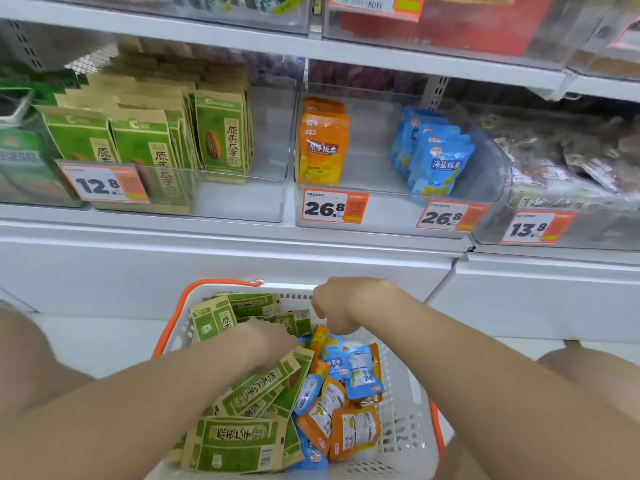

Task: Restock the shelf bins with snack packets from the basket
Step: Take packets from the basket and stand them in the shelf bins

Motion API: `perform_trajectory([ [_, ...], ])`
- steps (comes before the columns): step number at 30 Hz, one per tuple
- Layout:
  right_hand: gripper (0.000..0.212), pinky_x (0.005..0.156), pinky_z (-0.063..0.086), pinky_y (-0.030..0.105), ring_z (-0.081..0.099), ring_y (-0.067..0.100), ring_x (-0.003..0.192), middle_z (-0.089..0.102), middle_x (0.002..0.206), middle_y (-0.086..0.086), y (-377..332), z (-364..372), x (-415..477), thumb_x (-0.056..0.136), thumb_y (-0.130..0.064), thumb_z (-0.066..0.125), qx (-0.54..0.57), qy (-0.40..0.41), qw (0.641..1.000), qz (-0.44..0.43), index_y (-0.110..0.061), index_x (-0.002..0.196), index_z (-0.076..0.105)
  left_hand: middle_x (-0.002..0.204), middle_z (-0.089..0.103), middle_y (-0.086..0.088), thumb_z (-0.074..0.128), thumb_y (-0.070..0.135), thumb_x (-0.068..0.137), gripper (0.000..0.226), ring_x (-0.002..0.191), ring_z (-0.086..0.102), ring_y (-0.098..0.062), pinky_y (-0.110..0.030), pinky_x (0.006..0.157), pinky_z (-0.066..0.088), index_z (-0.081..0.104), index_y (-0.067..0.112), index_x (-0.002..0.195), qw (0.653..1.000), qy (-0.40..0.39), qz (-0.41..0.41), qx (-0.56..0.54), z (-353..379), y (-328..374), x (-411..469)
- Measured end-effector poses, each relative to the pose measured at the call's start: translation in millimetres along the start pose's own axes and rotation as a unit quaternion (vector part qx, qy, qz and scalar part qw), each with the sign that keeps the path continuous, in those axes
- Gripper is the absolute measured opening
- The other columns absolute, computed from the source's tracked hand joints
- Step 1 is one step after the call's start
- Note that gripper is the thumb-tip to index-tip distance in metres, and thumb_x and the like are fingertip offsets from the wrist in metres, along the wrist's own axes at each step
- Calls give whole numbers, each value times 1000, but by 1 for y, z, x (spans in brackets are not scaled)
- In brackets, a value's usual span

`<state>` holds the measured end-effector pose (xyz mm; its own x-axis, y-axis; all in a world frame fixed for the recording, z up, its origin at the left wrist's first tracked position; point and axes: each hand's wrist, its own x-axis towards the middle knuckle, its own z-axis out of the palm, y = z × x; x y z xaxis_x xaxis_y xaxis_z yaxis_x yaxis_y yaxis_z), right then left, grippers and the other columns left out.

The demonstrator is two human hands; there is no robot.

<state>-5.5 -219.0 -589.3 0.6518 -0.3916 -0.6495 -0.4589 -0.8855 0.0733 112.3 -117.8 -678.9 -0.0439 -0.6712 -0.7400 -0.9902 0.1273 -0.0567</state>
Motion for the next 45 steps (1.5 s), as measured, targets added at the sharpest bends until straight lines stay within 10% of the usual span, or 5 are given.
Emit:
perform_trajectory([
  [14, 31, 81, 58, 38, 65, 29, 98, 61, 120, 10, 4, -5, 8, 97, -9, 57, 1, 1, 1000, 3, -11, 128, 60, 88, 59, -4, 59, 22, 103, 13, 75, 57, -23, -32, 64, 46, 62, 11, 98, 975, 14, -25, -220, -37, -31, -15],
  [23, 86, 91, 57, 41, 65, 22, 102, 68, 116, 3, 7, -18, -7, 72, -79, 74, 156, 35, 987, -23, -13, 124, 60, 75, 76, -23, 58, 3, 99, 4, 70, 78, -32, -46, 72, 66, 60, 0, 101, 761, 211, -113, -602, -79, -46, -59],
  [27, 59, 82, 56, 39, 66, 23, 91, 71, 100, 5, -5, -21, -13, 87, -65, 70, 219, 130, 965, -57, -11, 112, 65, 74, 76, -23, 66, 10, 96, 22, 70, 79, -31, -43, 72, 67, 64, -9, 107, 668, 253, -122, -689, -86, -47, -79],
  [31, 25, 54, 41, 25, 53, 14, 63, 57, 69, -1, -8, -30, -24, 97, -18, 54, 316, 205, 923, -78, -20, 72, 51, 70, 74, -17, 64, 54, 97, 59, 67, 76, -35, -37, 57, 60, 70, -3, 85, 624, 366, -145, -675, -90, -51, -93],
  [45, 19, 78, 56, 39, 67, 10, 84, 71, 88, -10, -33, -70, -32, 98, -39, 48, 565, 515, 644, -13, -28, 98, 64, 60, 59, 4, 25, 51, 112, 61, 64, 60, -18, -41, 61, 40, 56, 21, 69, 587, 663, -116, -450, -104, -45, -120],
])
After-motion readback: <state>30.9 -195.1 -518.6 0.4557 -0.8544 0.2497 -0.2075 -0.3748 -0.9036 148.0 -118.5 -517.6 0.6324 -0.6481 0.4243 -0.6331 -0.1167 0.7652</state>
